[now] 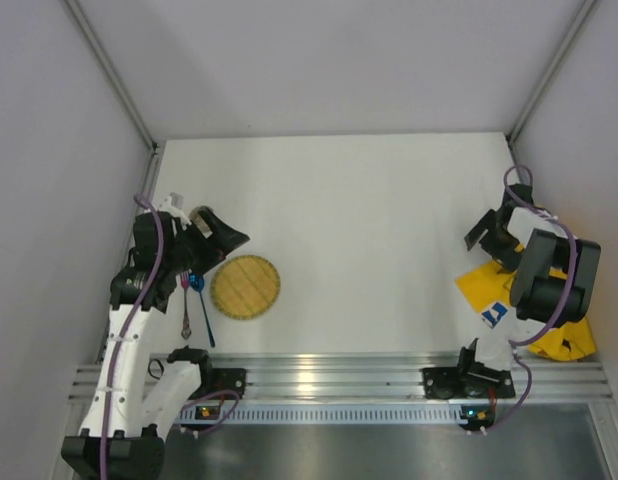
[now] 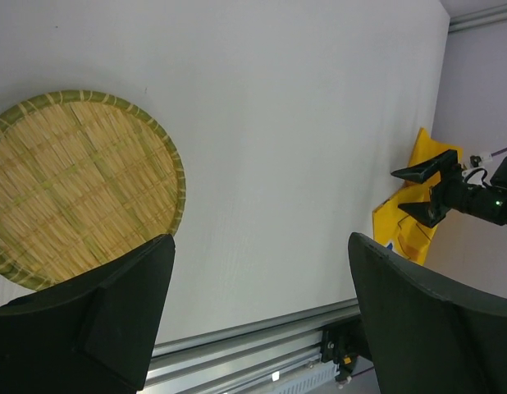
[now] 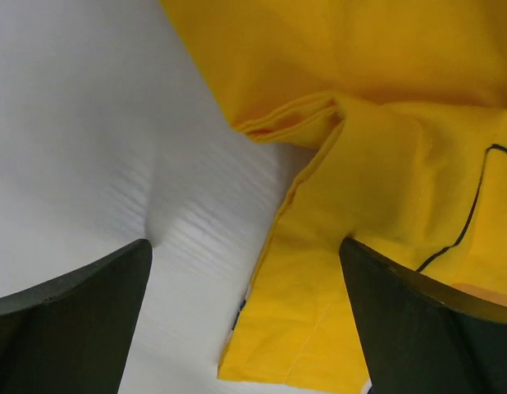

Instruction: Set the dinner table for one person

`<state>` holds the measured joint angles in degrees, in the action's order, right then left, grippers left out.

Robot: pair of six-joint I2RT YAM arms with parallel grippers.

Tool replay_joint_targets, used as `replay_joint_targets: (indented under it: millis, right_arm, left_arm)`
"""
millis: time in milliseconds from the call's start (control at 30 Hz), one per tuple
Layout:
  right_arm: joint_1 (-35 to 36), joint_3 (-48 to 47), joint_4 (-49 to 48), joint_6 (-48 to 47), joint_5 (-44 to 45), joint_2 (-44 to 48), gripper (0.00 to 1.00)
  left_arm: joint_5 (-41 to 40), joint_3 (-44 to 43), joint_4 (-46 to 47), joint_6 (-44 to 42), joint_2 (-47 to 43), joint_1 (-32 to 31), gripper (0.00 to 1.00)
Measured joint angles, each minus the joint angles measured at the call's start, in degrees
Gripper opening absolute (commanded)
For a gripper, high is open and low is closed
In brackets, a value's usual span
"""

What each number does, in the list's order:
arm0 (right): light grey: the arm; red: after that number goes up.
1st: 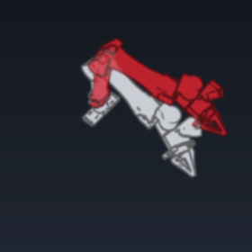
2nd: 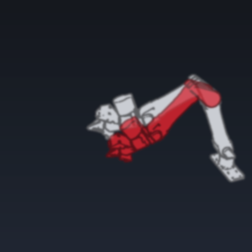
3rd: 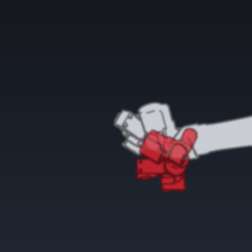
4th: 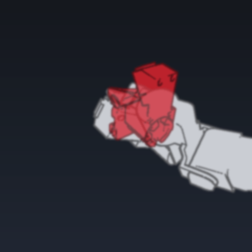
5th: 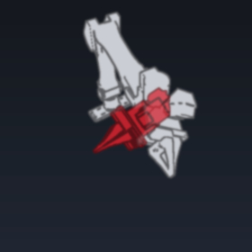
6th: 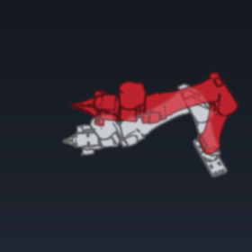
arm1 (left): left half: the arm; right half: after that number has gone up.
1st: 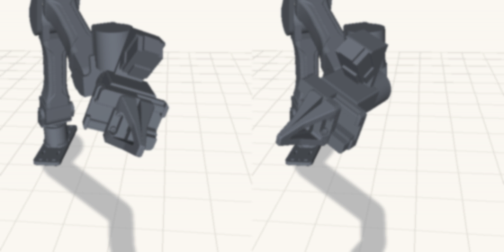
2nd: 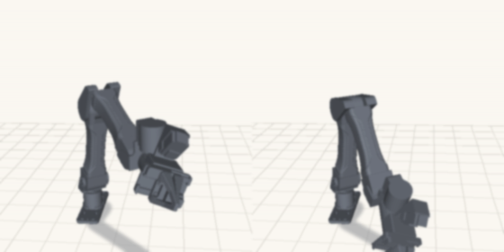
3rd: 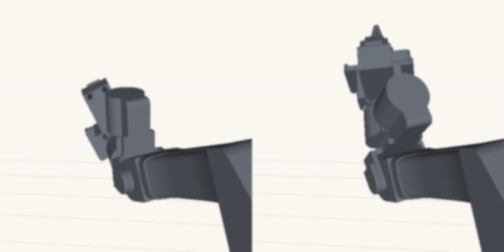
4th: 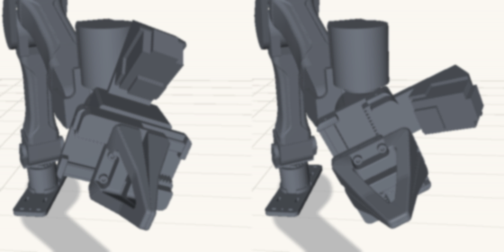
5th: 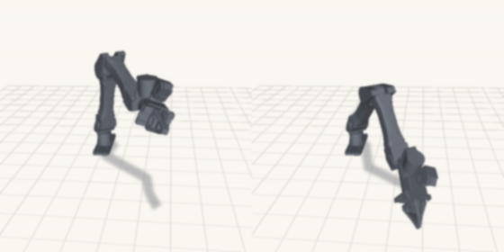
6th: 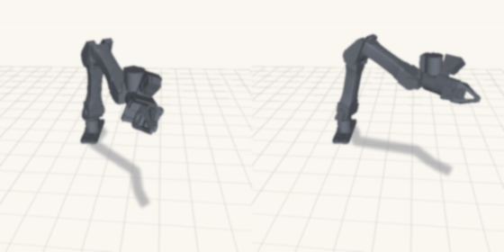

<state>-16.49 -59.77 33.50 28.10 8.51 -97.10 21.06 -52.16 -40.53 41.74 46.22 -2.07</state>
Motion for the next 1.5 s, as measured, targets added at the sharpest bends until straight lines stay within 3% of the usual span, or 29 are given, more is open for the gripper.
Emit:
replay_joint_targets:
  millis: [100,133,200,233,300,333,367,700,867,1100,1267,1500]
  right_arm:
    - [-1.88,-0.02,-0.07,0.66,-1.07,-1.14,0.89]
    - [-2.32,0.0,-0.09,0.96,-1.22,-1.14,0.77]
    - [-3.15,0.2,-0.2,1.27,-1.14,-1.11,0.62]
    - [-3.67,0.35,-0.31,1.44,-1.03,-1.09,0.45]
    - [-4.46,0.9,-0.48,1.31,-0.61,-0.79,0.26]
    - [-4.83,1.07,-0.55,1.31,-0.5,-0.7,0.06]
    - [-5.09,1.27,-0.74,1.25,-0.24,-0.59,0.0]
    - [-2.03,1.05,-2.34,1.66,-4.0,-0.55,0.0]
    - [13.49,-4.44,1.25,5.53,-8.74,-1.03,0.0]
    - [33.62,-23.74,3.26,12.13,-15.45,-3.26,0.0]
    - [40.3,-31.82,3.54,13.86,-19.76,-8.52,0.0]
    - [45.0,-32.3,5.03,13.9,-23.67,-15.26,0.0]
  left_arm:
    - [-0.66,-0.59,-0.61,-0.13,0.04,0.0,0.91]
    - [-0.85,-0.68,-0.7,-0.13,0.09,0.0,0.91]
    - [-1.18,-0.7,-0.83,-0.11,0.35,0.0,0.9]
    - [-1.25,-0.74,-0.87,-0.11,0.57,0.0,0.9]
    - [-1.49,-0.74,-0.92,-0.11,1.05,0.0,0.9]
    - [-1.62,-0.74,-0.96,-0.09,1.25,0.0,0.9]
    - [-1.75,-0.74,-1.03,-0.09,1.4,0.0,0.9]
    - [-3.37,-0.76,-0.61,0.35,2.69,0.0,0.84]
    - [-6.1,-1.36,-0.26,0.33,2.95,0.0,0.84]
    - [-7.56,-3.43,0.74,0.33,4.76,0.0,0.84]
    - [-8.52,-4.72,0.72,0.22,4.96,0.0,0.84]
    - [-8.76,-6.43,0.68,-0.17,4.96,0.0,0.84]
